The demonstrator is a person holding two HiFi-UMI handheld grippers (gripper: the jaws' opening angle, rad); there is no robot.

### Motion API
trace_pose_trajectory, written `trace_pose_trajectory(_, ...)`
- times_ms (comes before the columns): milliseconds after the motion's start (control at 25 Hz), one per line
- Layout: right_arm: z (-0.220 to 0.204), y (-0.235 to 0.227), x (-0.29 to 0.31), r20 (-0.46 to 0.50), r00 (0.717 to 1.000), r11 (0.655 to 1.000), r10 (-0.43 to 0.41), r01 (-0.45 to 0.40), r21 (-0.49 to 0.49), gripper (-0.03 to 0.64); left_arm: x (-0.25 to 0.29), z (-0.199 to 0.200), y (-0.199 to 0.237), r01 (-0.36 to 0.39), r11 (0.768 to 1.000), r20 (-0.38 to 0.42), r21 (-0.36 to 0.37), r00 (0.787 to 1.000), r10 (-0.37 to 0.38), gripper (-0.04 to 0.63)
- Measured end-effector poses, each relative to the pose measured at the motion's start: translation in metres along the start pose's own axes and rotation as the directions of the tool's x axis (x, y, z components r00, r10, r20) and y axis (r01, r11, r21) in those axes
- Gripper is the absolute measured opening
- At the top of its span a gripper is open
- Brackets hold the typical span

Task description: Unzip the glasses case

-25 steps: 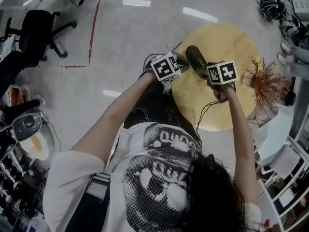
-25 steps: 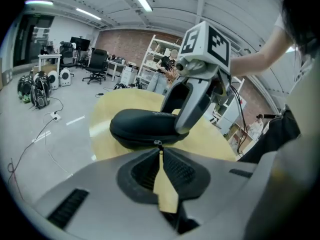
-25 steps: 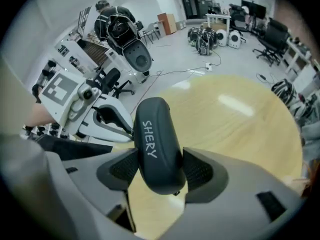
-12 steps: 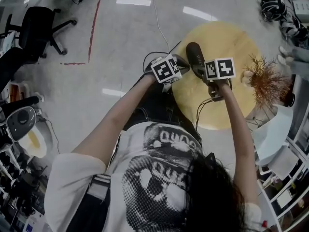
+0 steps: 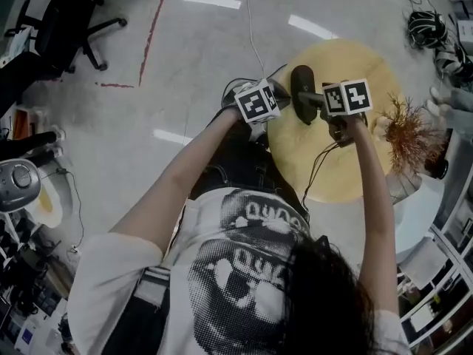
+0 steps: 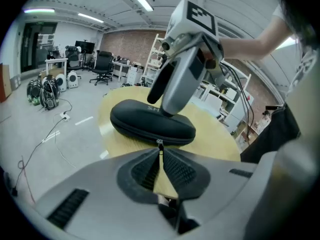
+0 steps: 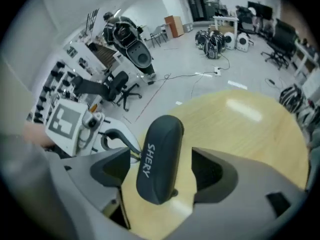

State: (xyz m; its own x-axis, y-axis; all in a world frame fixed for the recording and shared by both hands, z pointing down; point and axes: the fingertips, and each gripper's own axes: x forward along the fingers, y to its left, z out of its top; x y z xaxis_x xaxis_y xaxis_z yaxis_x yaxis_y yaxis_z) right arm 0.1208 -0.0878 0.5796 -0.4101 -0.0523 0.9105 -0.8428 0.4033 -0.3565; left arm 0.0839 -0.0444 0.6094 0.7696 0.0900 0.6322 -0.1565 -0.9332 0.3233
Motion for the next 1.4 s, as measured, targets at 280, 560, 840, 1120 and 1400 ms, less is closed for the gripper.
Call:
trace_pose_trajectory(280,0.019,-0.005,0.023,-0.005,1.0,0.998,-0.028,0.028,0.056,0.319,-0.006,0.001,0.005,-0.009,1.0,-0.01,0.005,1.0,0.009,0.028)
trace_pose_trajectory(560,0.02,-0.009,0.024,0.067,0.998,0.95,-0.015,-0.007,0.311,0.278,-0.009,-0.002,0.002,-0.001,0.999,0.022,-0.037,1.0,0.002,0.028)
trace_pose_trajectory(840,0.017,-0.026,0.018,0.152,0.985,0.849,-0.08,-0.012,0.528,0.272,-0.009,-0.012,-0.025,0.052,0.998,-0.022,0.035,0.998,-0.052,0.028)
trace_pose_trajectory(1120,-0.003,-0.06,-0.002,0.221,0.959,0.683,-0.176,-0.043,0.729,0.264,0.007,0.006,-0.038,0.077,0.997,0.031,0.005,0.997,-0.077,0.028)
trace_pose_trajectory(1400,-0.014,-0.077,-0.011,0.254,0.937,0.582,-0.241,-0.07,0.81,0.256,0.027,0.017,-0.064,0.134,0.984,-0.005,0.114,0.991,-0.134,0.028)
